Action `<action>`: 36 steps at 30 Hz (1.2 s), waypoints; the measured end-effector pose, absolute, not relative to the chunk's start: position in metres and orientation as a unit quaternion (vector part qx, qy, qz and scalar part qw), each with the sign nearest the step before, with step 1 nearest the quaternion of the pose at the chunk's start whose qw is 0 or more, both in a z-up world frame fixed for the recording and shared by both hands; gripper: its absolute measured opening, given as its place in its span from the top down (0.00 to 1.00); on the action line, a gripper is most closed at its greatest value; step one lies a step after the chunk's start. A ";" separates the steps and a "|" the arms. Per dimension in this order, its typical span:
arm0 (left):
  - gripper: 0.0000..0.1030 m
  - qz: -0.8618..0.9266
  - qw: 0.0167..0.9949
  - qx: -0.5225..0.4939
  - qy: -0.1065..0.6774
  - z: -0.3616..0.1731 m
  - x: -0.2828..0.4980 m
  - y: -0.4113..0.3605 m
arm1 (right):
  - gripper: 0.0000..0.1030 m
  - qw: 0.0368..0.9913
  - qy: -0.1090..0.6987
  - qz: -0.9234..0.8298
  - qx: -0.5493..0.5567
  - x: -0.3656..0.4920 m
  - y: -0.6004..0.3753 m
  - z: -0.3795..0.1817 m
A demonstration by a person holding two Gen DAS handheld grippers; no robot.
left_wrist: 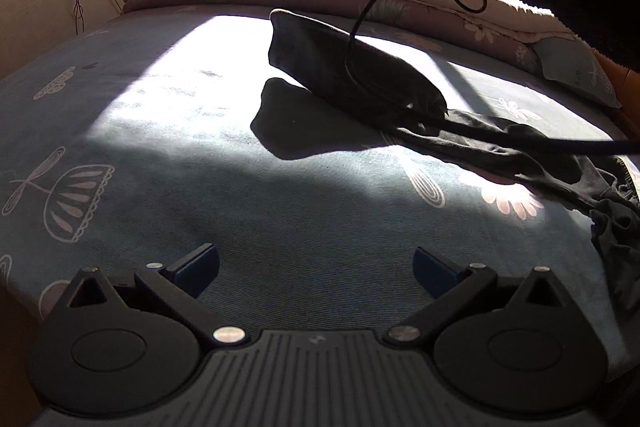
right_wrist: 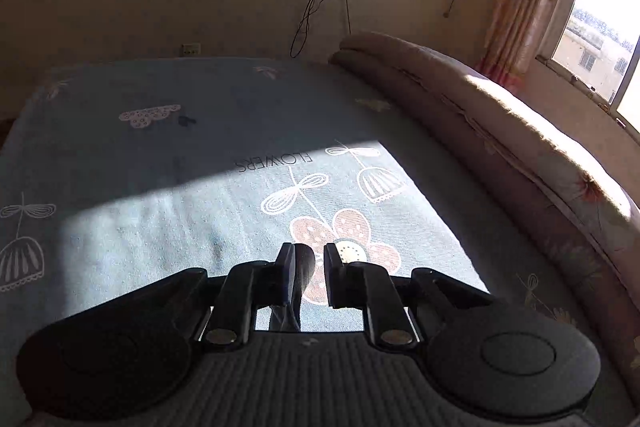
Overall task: Fold clothes
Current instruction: 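Drag the pants across the bed with the right gripper, stretching the legs out, then lower the held pants flat onto the bed and open the right gripper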
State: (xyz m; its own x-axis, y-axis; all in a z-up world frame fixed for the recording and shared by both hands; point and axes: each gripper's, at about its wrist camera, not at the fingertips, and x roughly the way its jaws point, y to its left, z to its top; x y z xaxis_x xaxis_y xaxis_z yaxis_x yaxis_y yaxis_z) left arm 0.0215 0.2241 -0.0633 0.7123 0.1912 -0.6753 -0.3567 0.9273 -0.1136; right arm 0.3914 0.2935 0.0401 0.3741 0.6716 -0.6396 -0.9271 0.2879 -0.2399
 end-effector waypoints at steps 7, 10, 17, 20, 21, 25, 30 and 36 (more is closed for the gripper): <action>0.00 0.141 0.917 -0.129 0.350 -0.070 0.020 0.225 | 0.78 0.741 0.262 0.512 -0.347 0.392 0.255 0.010; 0.00 0.140 0.918 -0.133 0.347 -0.070 0.018 0.226 | 0.78 0.718 0.284 0.520 -0.365 0.387 0.239 -0.005; 0.00 0.140 0.918 -0.141 0.344 -0.069 0.016 0.229 | 0.77 0.694 0.305 0.526 -0.387 0.380 0.240 -0.044; 0.00 0.145 0.916 -0.142 0.346 -0.070 0.016 0.231 | 0.62 0.705 0.314 0.511 -0.378 0.397 0.247 -0.059; 0.00 0.146 0.916 -0.143 0.346 -0.070 0.017 0.232 | 0.60 0.709 0.320 0.506 -0.374 0.403 0.248 -0.064; 0.00 0.143 0.913 -0.150 0.350 -0.076 0.022 0.236 | 0.52 0.712 0.354 0.487 -0.362 0.436 0.234 -0.088; 0.00 0.136 0.911 -0.146 0.362 -0.084 0.032 0.234 | 0.72 0.703 0.393 0.507 -0.308 0.454 0.216 -0.099; 0.00 0.136 0.911 -0.147 0.360 -0.084 0.032 0.234 | 0.96 0.750 0.363 0.457 -0.311 0.468 0.204 -0.078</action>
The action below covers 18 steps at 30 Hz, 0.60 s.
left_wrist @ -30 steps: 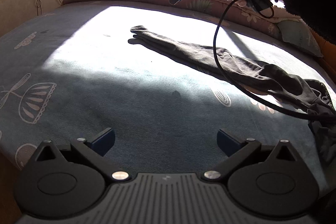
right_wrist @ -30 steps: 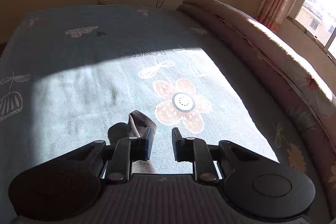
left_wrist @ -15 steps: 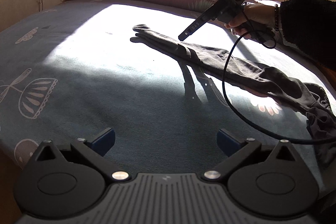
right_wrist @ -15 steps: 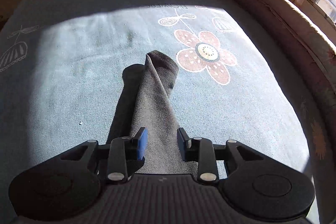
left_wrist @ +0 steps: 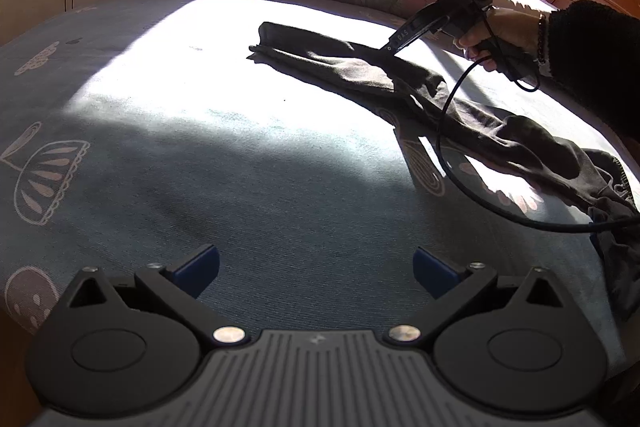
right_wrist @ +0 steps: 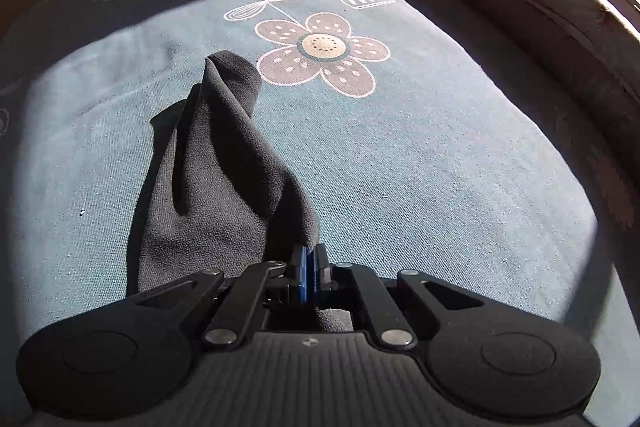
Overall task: Fold clothes
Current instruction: 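Lower the held pants flat onto the bed and open the right gripper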
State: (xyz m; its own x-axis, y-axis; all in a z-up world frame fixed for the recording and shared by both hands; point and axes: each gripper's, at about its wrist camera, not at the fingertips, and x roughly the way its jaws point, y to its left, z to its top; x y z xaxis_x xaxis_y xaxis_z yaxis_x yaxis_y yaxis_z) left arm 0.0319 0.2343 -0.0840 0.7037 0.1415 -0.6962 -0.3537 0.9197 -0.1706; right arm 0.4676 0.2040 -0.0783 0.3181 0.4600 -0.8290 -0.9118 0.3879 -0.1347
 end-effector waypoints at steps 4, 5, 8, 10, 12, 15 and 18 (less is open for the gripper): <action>0.00 0.133 0.913 -0.151 0.356 -0.084 0.030 0.235 | 0.90 0.794 0.369 0.374 -0.307 0.495 0.191 -0.071; 0.00 0.133 0.912 -0.151 0.356 -0.084 0.030 0.235 | 0.88 0.795 0.362 0.381 -0.303 0.492 0.191 -0.068; 0.00 0.136 0.911 -0.153 0.359 -0.085 0.031 0.236 | 0.85 0.788 0.350 0.416 -0.289 0.480 0.196 -0.060; 0.00 0.138 0.910 -0.154 0.360 -0.086 0.032 0.236 | 0.75 0.775 0.340 0.445 -0.293 0.467 0.208 -0.059; 0.00 0.139 0.909 -0.156 0.361 -0.086 0.031 0.237 | 0.65 0.756 0.325 0.475 -0.312 0.450 0.232 -0.061; 0.00 0.144 0.907 -0.158 0.364 -0.087 0.031 0.238 | 0.61 0.740 0.319 0.489 -0.334 0.436 0.266 -0.074; 0.00 0.148 0.905 -0.158 0.366 -0.088 0.032 0.237 | 0.60 0.740 0.326 0.471 -0.351 0.431 0.296 -0.092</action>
State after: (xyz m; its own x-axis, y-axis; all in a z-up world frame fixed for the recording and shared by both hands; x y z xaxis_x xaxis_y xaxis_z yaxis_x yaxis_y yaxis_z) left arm 0.0319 0.2366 -0.0878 0.6879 0.1511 -0.7100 -0.3830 0.9064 -0.1782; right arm 0.4310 0.2961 -0.0922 0.3433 0.4694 -0.8135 -0.9270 0.3089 -0.2130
